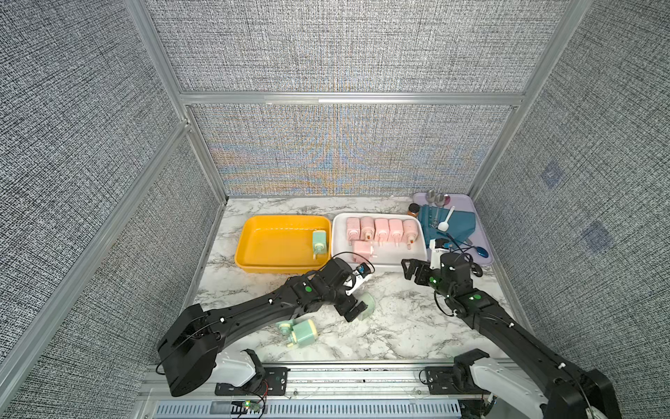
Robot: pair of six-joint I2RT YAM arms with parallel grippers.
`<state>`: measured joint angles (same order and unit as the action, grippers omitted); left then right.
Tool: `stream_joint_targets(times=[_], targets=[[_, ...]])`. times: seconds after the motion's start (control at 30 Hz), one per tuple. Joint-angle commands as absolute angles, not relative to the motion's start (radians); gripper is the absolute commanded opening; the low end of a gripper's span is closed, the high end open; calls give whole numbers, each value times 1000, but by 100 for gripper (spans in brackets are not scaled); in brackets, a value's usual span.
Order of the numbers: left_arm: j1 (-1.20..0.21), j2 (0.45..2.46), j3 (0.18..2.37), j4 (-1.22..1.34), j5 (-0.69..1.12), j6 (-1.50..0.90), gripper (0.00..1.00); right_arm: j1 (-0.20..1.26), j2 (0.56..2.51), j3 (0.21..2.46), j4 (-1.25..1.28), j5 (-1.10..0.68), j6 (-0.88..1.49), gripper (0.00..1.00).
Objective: Place the pencil sharpeners by color into the storage box
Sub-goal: Pick up the pencil sharpener from the center of the board.
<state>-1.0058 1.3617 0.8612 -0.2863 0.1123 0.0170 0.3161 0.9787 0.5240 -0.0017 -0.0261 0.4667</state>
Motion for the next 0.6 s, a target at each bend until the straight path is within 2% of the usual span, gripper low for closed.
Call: stream_joint_targets(times=[0.0,0.3,0.57], targets=[[-1028,1358,854,-256,73,25,99,317,982,532,20,-25,471,99],[-1097,1376,835,-238,-61,9,99,318,969,533,-22,-85,444,99],[-1097,1470,880,-254,13,27,98,318,942,517,-22,-104,440,99]])
